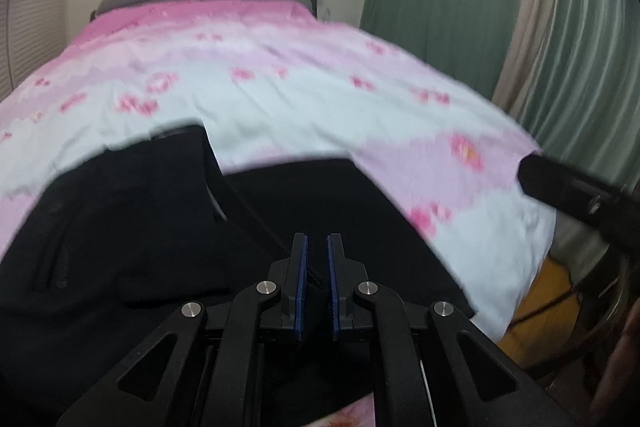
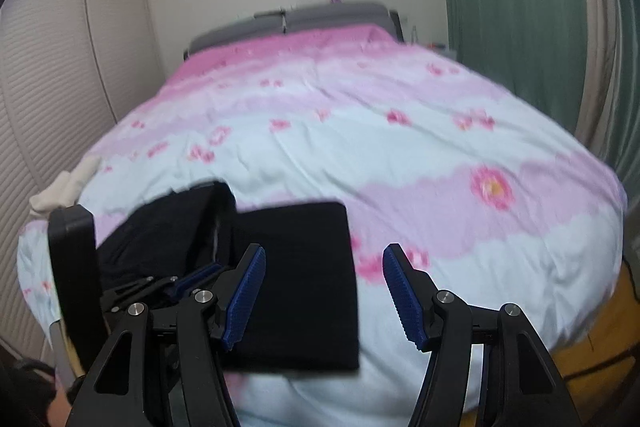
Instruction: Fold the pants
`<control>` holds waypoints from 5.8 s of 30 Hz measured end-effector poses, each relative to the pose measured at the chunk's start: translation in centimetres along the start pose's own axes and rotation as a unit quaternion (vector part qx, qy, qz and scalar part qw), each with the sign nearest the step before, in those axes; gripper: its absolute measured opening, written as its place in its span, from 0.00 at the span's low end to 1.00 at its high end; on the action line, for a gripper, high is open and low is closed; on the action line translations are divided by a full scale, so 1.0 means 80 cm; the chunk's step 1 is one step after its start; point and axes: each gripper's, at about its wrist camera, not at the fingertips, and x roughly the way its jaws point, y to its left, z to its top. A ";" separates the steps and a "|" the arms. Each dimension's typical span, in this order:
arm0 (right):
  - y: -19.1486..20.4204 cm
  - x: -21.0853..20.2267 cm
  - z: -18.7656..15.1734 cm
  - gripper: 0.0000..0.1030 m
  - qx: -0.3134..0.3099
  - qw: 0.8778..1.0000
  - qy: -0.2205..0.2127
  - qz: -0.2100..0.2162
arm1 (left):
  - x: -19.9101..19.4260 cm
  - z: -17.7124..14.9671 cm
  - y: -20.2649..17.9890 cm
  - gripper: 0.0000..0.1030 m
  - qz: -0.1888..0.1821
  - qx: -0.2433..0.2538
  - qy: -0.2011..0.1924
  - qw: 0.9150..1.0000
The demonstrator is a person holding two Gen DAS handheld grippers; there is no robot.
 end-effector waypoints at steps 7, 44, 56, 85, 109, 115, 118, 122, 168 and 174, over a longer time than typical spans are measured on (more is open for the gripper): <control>0.023 0.020 -0.020 0.60 -0.011 0.997 0.047 0.059 | -0.052 -0.005 0.003 0.73 0.026 0.024 -0.034 0.999; 0.122 0.105 -0.082 0.51 0.187 0.963 0.155 0.118 | -0.140 -0.028 0.205 0.81 0.127 -0.091 -0.026 0.987; 0.117 0.127 -0.093 0.50 0.243 0.938 0.193 0.156 | -0.141 -0.028 0.210 0.81 0.127 -0.095 -0.027 0.987; 0.136 0.110 -0.064 0.44 0.146 0.969 0.133 0.148 | -0.147 -0.027 0.208 0.81 0.130 -0.094 -0.035 0.986; 0.058 0.126 -0.079 0.63 0.209 0.956 0.167 0.120 | -0.147 -0.022 0.188 0.81 0.119 -0.086 -0.031 0.989; 0.052 0.167 -0.093 0.65 0.305 0.916 0.182 0.186 | -0.149 -0.023 0.185 0.81 0.116 -0.085 -0.031 0.989; 0.060 0.170 -0.091 0.66 0.295 0.921 0.178 0.183 | -0.150 -0.024 0.185 0.81 0.120 -0.087 -0.034 0.988; 0.067 0.156 -0.087 0.56 0.276 0.931 0.153 0.185 | -0.149 -0.024 0.188 0.81 0.121 -0.092 -0.033 0.988; -0.002 0.100 -0.063 0.16 0.238 0.964 0.088 0.082 | -0.149 -0.015 0.153 0.84 0.106 -0.066 -0.042 0.991; -0.005 0.101 -0.083 0.16 0.256 0.958 0.102 0.075 | -0.141 -0.018 0.144 0.84 0.110 -0.055 -0.033 0.992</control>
